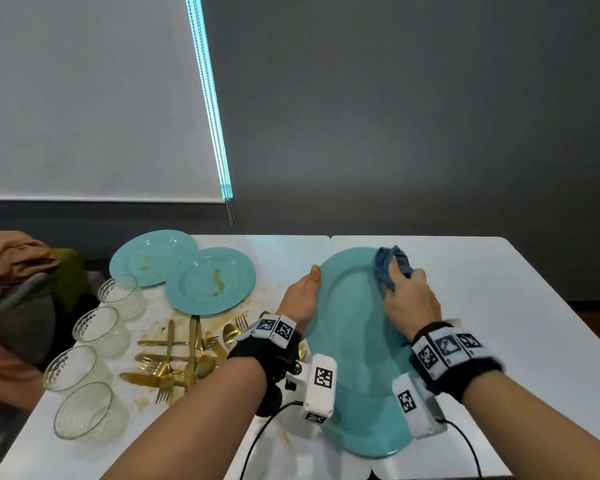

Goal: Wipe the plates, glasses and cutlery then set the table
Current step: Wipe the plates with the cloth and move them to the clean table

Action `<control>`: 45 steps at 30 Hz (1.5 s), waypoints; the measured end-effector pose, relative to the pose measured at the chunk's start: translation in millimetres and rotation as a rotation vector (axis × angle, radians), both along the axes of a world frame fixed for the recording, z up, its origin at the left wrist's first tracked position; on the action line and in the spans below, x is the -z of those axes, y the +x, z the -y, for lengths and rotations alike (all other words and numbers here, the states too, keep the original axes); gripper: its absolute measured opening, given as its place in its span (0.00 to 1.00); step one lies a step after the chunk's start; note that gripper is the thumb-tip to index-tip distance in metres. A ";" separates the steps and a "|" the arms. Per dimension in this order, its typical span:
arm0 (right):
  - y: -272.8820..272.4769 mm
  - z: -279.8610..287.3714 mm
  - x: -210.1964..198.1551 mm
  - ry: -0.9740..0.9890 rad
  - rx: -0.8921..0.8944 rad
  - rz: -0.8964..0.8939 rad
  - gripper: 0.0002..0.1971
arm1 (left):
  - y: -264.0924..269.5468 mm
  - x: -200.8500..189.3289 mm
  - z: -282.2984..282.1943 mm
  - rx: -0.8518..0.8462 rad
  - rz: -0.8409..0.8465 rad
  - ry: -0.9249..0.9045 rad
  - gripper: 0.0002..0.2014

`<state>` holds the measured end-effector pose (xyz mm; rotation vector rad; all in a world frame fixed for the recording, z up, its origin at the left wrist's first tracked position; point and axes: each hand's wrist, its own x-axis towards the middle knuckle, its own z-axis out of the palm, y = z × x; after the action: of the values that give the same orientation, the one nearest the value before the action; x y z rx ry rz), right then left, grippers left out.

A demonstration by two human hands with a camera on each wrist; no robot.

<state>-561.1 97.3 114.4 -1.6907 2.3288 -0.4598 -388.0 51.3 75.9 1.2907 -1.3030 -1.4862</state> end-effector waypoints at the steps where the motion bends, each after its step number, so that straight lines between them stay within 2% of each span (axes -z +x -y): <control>1: 13.2 0.5 1.6 0.014 -0.074 0.003 0.28 | -3.9 -0.1 -0.6 0.014 0.027 -0.025 0.41; 4: 26.5 -0.4 8.2 0.052 -0.257 -0.029 0.28 | -5.0 6.6 1.0 -0.002 0.050 -0.034 0.48; 5: 19.0 3.0 5.4 0.042 -0.220 -0.046 0.29 | -3.2 8.2 1.6 -0.012 0.038 -0.019 0.49; 8: -1.6 11.2 -4.5 -0.004 0.089 0.033 0.29 | 0.1 3.8 -0.1 0.000 -0.003 0.007 0.44; 9: 1.5 11.8 -4.3 -0.004 0.101 0.037 0.29 | -0.9 1.4 -1.2 0.014 -0.005 -0.003 0.42; 11: 19.9 10.0 -0.3 0.025 -0.096 0.019 0.30 | -3.7 3.2 -0.2 0.012 0.011 -0.022 0.43; 13: 28.5 6.4 7.8 0.053 -0.297 -0.014 0.29 | -2.6 9.0 1.7 -0.006 0.029 -0.013 0.49; 14: 22.5 9.9 5.7 0.043 -0.288 -0.029 0.28 | -1.3 10.8 2.0 -0.012 0.044 -0.013 0.52; 15: 12.5 16.1 1.7 0.034 -0.192 -0.022 0.29 | 0.7 10.3 2.2 -0.008 0.053 -0.007 0.52; 17: -2.6 22.2 -5.0 0.012 0.034 0.033 0.29 | 1.9 1.1 -1.1 0.014 0.049 -0.021 0.45; 18: -1.6 22.2 -6.0 0.019 0.068 0.016 0.29 | 1.3 -2.4 -2.1 0.038 0.059 -0.033 0.42; 19: 4.4 20.0 -5.5 0.025 0.016 0.006 0.29 | 0.4 -2.6 -2.3 0.050 0.078 -0.041 0.42; 22: 21.3 10.7 2.6 0.020 -0.261 -0.029 0.29 | 0.1 9.9 0.7 0.026 0.047 -0.014 0.52; 24: 7.7 19.1 -1.9 0.018 -0.124 0.009 0.29 | -0.4 11.8 1.6 0.019 0.031 0.004 0.51; 26: 3.2 22.8 -4.5 0.000 0.019 0.026 0.28 | -3.2 10.7 2.0 0.044 0.054 -0.008 0.47; 27: 9.1 20.3 -5.5 0.015 -0.010 0.019 0.28 | -4.8 15.5 4.7 0.048 0.055 -0.016 0.47; 29: 26.7 11.9 -1.4 0.050 -0.212 0.015 0.29 | -4.9 19.7 9.9 0.029 -0.010 0.039 0.50; 30: 29.4 10.0 1.9 0.030 -0.282 0.007 0.29 | -3.1 19.8 11.7 0.021 -0.033 0.064 0.47; 31: 26.1 12.5 3.3 0.015 -0.261 0.014 0.29 | -1.5 16.7 11.9 0.028 -0.036 0.071 0.42; 32: 20.3 18.7 1.9 -0.001 -0.160 0.044 0.29 | -1.1 15.4 14.0 0.039 -0.033 0.081 0.38; 34: 17.7 25.5 2.7 -0.044 0.008 0.086 0.29 | -2.2 11.7 16.8 0.064 -0.064 0.088 0.39; 35: 24.9 23.5 3.1 -0.036 -0.013 0.099 0.29 | -3.7 12.9 17.9 0.067 -0.077 0.098 0.41; 39: 59.2 4.1 13.1 0.035 -0.379 0.118 0.27 | -3.6 11.6 16.5 0.001 -0.255 0.264 0.36; 42: 63.0 -7.1 26.1 0.067 -0.472 0.068 0.27 | 3.6 14.0 18.5 0.015 -0.302 0.347 0.33; 45: 62.3 -24.5 37.2 0.145 -0.630 -0.045 0.25 | 9.8 14.5 22.0 0.019 -0.332 0.347 0.32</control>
<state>-498.8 121.8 77.2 -2.2257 1.6622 -0.1244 -378.1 29.3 61.4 1.1747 -0.8707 -1.9062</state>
